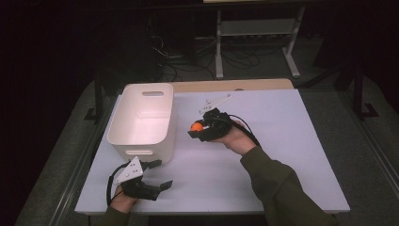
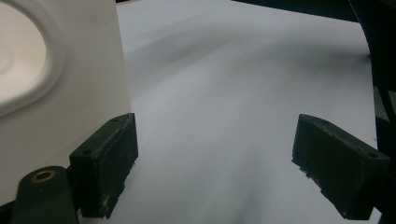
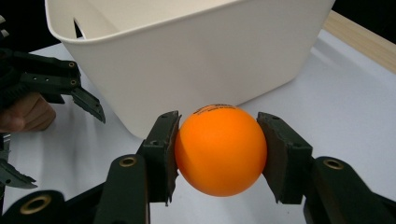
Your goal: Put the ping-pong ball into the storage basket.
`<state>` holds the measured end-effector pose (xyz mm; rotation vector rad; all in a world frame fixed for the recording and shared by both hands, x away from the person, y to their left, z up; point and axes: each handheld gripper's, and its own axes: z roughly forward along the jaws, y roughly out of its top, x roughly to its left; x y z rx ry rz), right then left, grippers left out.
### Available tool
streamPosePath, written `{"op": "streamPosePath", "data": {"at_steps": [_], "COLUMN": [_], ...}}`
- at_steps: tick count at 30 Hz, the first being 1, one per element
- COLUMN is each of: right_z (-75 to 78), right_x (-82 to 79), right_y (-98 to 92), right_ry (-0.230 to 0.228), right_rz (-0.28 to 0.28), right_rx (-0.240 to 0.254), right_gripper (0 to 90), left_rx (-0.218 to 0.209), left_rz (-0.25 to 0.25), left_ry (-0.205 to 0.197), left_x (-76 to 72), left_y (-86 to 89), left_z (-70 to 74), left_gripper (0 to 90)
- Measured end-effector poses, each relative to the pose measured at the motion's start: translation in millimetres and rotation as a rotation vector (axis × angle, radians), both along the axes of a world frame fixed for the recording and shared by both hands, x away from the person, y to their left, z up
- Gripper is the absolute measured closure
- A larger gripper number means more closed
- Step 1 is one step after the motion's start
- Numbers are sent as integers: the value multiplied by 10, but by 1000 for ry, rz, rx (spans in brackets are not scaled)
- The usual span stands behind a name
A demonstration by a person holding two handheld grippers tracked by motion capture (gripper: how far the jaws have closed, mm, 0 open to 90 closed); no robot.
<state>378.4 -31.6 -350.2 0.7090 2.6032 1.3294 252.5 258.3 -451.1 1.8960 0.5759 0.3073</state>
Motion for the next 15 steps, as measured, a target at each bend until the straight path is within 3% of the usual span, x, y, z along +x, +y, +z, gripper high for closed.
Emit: {"op": "streamPosePath", "data": {"at_steps": [15], "right_z": [212], "right_x": [39], "right_y": [128], "right_ry": [-21], "right_rz": [22], "right_rx": [9], "right_gripper": [495], "left_rx": [0], "left_rz": [0], "left_ry": [0], "left_x": [0], "left_y": [1], "left_z": [0], "left_gripper": [142]}}
